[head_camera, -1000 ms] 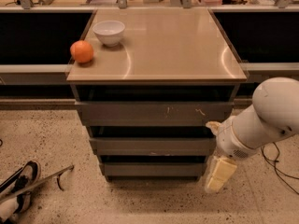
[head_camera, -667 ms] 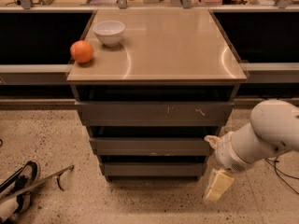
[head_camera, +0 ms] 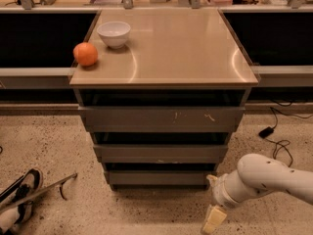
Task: Open bottom drawer
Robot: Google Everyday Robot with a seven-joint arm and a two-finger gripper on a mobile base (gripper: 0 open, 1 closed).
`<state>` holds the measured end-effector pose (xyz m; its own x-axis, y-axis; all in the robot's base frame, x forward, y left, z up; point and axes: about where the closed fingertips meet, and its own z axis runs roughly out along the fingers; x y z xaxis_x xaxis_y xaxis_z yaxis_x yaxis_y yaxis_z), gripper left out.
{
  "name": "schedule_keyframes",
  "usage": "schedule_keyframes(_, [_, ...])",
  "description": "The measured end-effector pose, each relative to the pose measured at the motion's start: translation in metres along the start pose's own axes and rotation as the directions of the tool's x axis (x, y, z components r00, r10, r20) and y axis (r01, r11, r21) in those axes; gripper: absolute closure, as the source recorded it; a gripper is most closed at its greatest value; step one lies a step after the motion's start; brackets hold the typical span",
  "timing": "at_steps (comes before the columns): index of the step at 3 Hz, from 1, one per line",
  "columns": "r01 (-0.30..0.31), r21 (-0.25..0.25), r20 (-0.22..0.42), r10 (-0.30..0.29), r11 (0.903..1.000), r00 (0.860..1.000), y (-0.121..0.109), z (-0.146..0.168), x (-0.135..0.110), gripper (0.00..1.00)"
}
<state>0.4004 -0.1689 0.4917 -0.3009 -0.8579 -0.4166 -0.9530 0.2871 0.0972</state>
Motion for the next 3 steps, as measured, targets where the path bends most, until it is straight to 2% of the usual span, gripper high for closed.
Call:
schedule_keyframes(1, [0.0,0.0,0.0,0.0,1.0,1.0,0.0,0.0,0.0,0.0])
schedule_keyframes(2, [0.012,-0.024,0.04,-0.011,0.9996,0.999,-0.004,0.016,0.005,0.0])
schedule_keyframes(3, [0.058,-0.023,0.01,-0.057,0.9981,0.998,-0.012,0.06,0.026,0.0])
